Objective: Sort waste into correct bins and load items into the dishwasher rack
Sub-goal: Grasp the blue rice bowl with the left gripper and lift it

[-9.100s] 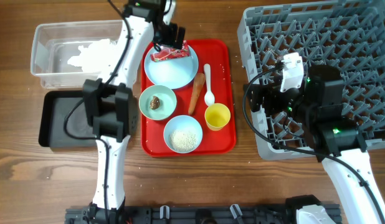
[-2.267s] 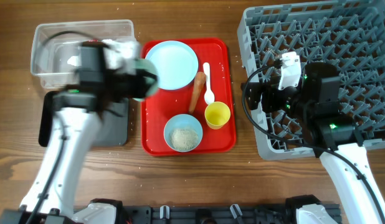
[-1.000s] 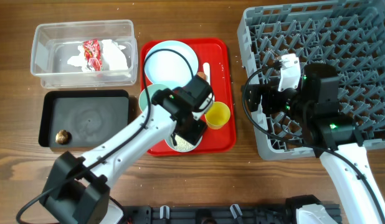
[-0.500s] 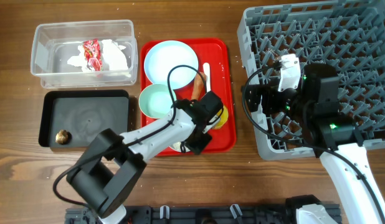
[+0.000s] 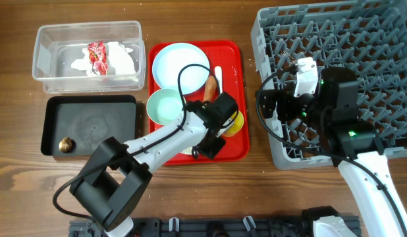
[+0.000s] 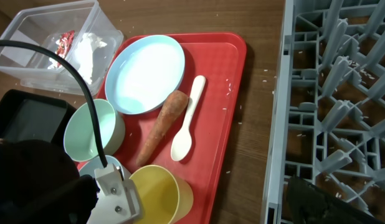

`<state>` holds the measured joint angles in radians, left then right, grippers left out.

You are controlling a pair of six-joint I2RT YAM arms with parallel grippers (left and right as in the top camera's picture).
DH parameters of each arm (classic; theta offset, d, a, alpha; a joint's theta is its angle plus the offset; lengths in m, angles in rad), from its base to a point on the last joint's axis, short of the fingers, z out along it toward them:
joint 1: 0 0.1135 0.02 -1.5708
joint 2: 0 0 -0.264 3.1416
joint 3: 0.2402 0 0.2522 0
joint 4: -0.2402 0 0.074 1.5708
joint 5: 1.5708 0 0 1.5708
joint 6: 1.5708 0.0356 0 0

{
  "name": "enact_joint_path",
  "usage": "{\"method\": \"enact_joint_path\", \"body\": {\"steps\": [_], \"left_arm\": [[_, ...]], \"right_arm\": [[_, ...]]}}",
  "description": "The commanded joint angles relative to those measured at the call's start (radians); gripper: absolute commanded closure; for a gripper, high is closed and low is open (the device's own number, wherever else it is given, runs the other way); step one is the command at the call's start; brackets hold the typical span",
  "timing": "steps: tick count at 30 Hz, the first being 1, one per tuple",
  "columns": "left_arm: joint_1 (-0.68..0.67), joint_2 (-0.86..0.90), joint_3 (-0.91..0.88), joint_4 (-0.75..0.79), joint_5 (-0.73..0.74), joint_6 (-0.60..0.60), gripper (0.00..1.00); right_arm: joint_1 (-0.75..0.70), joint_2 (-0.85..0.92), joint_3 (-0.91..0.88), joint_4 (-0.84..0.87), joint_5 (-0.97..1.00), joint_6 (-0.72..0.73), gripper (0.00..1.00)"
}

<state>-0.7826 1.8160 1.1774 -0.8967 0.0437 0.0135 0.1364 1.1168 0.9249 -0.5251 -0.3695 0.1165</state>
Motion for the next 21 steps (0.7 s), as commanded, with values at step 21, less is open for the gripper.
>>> {"method": "enact_joint_path", "body": {"steps": [21], "left_arm": [[0.248,-0.159,0.157,-0.056,0.198,-0.258,0.96]], "right_arm": [[-0.001,0.007,0.019,0.010,0.014,0.014,0.00]]}}
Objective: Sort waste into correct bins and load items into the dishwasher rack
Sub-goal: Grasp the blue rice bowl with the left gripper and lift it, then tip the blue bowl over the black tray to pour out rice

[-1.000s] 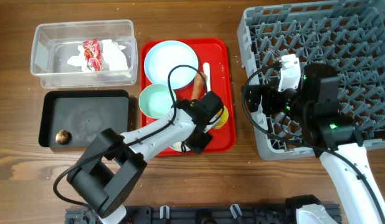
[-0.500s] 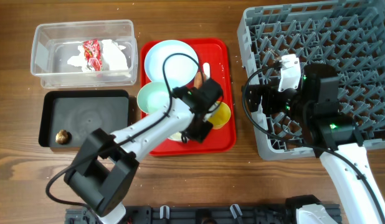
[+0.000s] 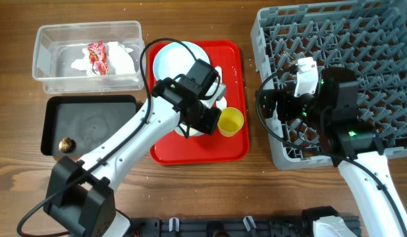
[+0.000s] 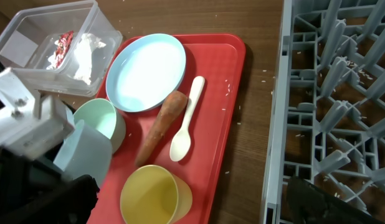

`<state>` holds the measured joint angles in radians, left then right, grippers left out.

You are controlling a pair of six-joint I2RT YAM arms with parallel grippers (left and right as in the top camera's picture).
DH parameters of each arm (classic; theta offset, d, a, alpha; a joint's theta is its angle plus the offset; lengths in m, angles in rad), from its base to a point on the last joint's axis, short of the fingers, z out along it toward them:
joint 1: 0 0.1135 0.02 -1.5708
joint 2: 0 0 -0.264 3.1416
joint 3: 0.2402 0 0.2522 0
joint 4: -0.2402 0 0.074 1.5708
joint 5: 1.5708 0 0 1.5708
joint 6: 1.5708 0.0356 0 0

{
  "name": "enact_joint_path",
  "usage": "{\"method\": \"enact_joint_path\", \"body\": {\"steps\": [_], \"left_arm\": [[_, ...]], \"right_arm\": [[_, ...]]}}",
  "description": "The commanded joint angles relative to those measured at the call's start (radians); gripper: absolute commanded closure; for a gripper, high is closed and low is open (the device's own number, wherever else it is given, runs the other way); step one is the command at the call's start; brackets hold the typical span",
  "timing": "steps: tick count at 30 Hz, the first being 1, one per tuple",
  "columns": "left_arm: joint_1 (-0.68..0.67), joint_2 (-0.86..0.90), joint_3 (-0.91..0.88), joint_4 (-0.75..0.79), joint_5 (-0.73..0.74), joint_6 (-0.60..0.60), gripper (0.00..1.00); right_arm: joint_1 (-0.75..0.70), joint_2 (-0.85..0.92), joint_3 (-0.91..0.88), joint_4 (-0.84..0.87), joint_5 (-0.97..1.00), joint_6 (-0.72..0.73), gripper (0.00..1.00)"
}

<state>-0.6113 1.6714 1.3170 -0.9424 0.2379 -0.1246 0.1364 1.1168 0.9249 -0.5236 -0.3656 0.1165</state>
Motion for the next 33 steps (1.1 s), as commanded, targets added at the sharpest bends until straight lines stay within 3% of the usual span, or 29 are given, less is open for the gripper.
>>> {"method": "enact_joint_path", "body": {"steps": [1,3,7,17,22,33], "left_arm": [[0.114,-0.015,0.018,-0.024,0.005,-0.165,0.96],[0.222,-0.015,0.017,-0.076,0.005,-0.253,0.96],[0.342,-0.015,0.016,-0.161,0.005,-0.258,0.96],[0.479,-0.015,0.016,-0.170,0.006,-0.239,0.96],[0.586,-0.015,0.011,-0.163,0.051,-0.172,0.96],[0.917,-0.012,-0.051,-0.127,0.443,0.110,0.96]], "right_arm": [[-0.001,0.007,0.019,0.005,0.010,0.014,0.00],[-0.001,0.007,0.019,-0.006,0.010,0.014,0.00],[-0.001,0.007,0.019,-0.005,0.010,0.010,0.00],[-0.001,0.007,0.019,0.008,0.010,0.011,0.00],[-0.001,0.007,0.019,0.008,0.010,0.014,0.00],[-0.001,0.008,0.019,0.006,0.010,0.015,0.00]]}}
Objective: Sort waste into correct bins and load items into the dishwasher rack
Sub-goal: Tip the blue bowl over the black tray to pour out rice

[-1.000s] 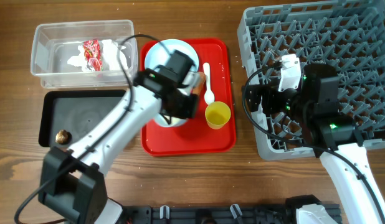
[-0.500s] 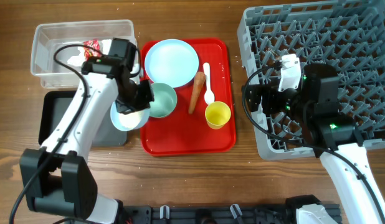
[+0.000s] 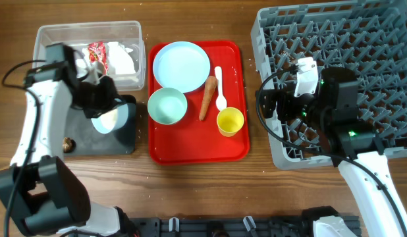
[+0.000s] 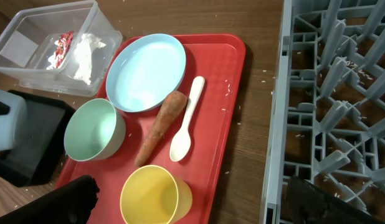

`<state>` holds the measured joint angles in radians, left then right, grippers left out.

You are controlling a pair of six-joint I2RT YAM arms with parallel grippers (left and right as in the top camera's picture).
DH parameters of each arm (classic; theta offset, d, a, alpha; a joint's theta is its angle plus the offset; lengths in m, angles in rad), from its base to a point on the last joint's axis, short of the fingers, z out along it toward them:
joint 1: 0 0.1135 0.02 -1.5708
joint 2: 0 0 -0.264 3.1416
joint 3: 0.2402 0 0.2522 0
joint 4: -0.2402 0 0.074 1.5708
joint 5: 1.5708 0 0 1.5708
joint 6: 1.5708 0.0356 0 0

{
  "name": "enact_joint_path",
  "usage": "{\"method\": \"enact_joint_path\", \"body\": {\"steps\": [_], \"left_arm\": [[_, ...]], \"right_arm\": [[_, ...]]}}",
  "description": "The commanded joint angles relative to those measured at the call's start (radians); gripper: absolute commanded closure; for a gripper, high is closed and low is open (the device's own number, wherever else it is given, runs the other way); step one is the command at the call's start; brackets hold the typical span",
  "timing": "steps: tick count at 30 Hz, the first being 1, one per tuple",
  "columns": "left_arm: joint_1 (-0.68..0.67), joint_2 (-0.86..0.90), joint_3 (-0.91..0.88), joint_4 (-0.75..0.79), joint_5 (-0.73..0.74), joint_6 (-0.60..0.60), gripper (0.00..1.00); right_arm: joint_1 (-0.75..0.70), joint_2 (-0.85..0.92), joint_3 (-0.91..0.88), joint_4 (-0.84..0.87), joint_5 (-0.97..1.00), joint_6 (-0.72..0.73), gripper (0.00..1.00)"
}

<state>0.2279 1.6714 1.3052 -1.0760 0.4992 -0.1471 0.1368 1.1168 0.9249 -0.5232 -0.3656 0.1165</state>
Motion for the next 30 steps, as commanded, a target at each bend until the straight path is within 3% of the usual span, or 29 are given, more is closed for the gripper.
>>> {"method": "enact_joint_path", "body": {"steps": [1,7,17,24,30], "left_arm": [[0.121,-0.007,-0.060,0.010,0.249,0.175,0.96],[0.344,-0.001,-0.193,0.024,0.628,0.407,0.96],[0.467,-0.001,-0.195,0.035,0.770,0.400,0.96],[0.518,-0.001,-0.195,0.022,0.948,0.365,0.96],[0.518,-0.002,-0.195,-0.013,0.970,0.364,0.96]], "right_arm": [[-0.002,0.008,0.019,0.006,0.010,0.017,0.00],[-0.002,0.008,0.019,0.009,0.010,0.018,0.00],[-0.002,0.007,0.019,0.009,0.009,0.047,0.00],[-0.002,0.007,0.019,0.008,0.010,0.047,0.00],[-0.002,0.007,0.019,0.007,0.010,0.043,0.00]]}}
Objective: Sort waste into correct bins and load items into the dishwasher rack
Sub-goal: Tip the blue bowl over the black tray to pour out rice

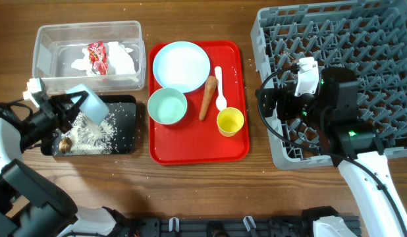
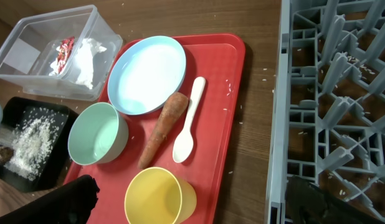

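Observation:
At the far left my left gripper (image 1: pixel 70 104) is shut on a pale blue cup (image 1: pixel 90 105), tipped on its side over the black tray (image 1: pixel 128 100). White rice (image 1: pixel 98 130) lies spilled in that tray beside a small brown lump (image 1: pixel 64 143). The red tray (image 1: pixel 190 148) carries a pale blue plate (image 1: pixel 182 66), a green bowl (image 1: pixel 166 106), a carrot (image 1: pixel 207 97), a white spoon (image 1: pixel 218 89) and a yellow cup (image 1: pixel 230 122). My right gripper (image 2: pixel 189 196) hangs open by the grey dishwasher rack's (image 1: pixel 361 39) left edge, holding nothing.
A clear plastic bin (image 1: pixel 88 31) behind the black tray holds a red wrapper (image 1: pixel 97 55) and crumpled white tissue (image 1: pixel 123 58). Stray rice grains dot the red tray and the wood. The rack fills the right side of the table.
My left gripper has moved from the black tray's right end to its left end. The cup in it is now tipped, and rice lies spread in the black tray. The right arm has not moved.
My left gripper was down at the front of the red tray by the yellow cup. Then it held the pale blue cup above that tray. Then it held the cup over the black tray, and now the cup is tipped with rice in the tray.

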`<state>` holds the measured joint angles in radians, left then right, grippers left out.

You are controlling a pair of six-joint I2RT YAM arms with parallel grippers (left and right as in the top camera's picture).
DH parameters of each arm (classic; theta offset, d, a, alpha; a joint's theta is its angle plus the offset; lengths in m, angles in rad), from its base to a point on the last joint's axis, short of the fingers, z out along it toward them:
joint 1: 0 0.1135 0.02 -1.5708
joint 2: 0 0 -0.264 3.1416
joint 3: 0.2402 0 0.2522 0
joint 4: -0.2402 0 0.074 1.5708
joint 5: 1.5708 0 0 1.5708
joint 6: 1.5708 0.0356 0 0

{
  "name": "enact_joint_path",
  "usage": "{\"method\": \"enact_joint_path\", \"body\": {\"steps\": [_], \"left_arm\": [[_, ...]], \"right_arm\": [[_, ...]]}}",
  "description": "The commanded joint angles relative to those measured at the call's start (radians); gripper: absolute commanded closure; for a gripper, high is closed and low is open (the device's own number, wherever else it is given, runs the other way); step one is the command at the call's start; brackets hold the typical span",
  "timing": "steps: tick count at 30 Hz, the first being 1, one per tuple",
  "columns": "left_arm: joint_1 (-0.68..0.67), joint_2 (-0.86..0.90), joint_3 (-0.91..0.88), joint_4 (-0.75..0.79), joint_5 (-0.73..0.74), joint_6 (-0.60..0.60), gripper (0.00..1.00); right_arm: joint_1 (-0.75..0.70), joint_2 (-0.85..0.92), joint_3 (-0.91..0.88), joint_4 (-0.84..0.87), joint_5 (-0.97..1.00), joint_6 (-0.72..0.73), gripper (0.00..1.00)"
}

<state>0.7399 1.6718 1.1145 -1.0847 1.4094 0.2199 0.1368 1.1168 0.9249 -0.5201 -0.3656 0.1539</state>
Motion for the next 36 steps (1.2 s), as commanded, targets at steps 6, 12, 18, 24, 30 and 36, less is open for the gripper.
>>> {"method": "enact_joint_path", "body": {"steps": [6,12,18,24,30,36], "left_arm": [[0.010,-0.002,-0.004,-0.012,0.126,-0.003,0.96],[0.015,-0.002,-0.004,-0.019,0.155,-0.003,0.96],[0.065,-0.002,-0.004,-0.035,0.113,-0.026,0.96],[0.132,-0.002,-0.004,-0.012,0.040,-0.026,0.96],[0.155,-0.002,-0.004,-0.026,-0.086,-0.026,0.96],[0.155,-0.003,-0.004,-0.030,-0.105,-0.025,0.81]], "right_arm": [[-0.002,0.007,0.019,0.003,0.010,0.006,0.01],[-0.002,0.007,0.019,0.003,0.010,0.006,0.00],[-0.002,0.007,0.019,0.004,0.010,0.005,0.00],[-0.002,0.007,0.019,0.003,0.009,0.006,0.00],[-0.002,0.007,0.019,0.007,0.006,0.007,0.00],[-0.002,0.007,0.019,0.006,0.006,0.013,0.00]]}}
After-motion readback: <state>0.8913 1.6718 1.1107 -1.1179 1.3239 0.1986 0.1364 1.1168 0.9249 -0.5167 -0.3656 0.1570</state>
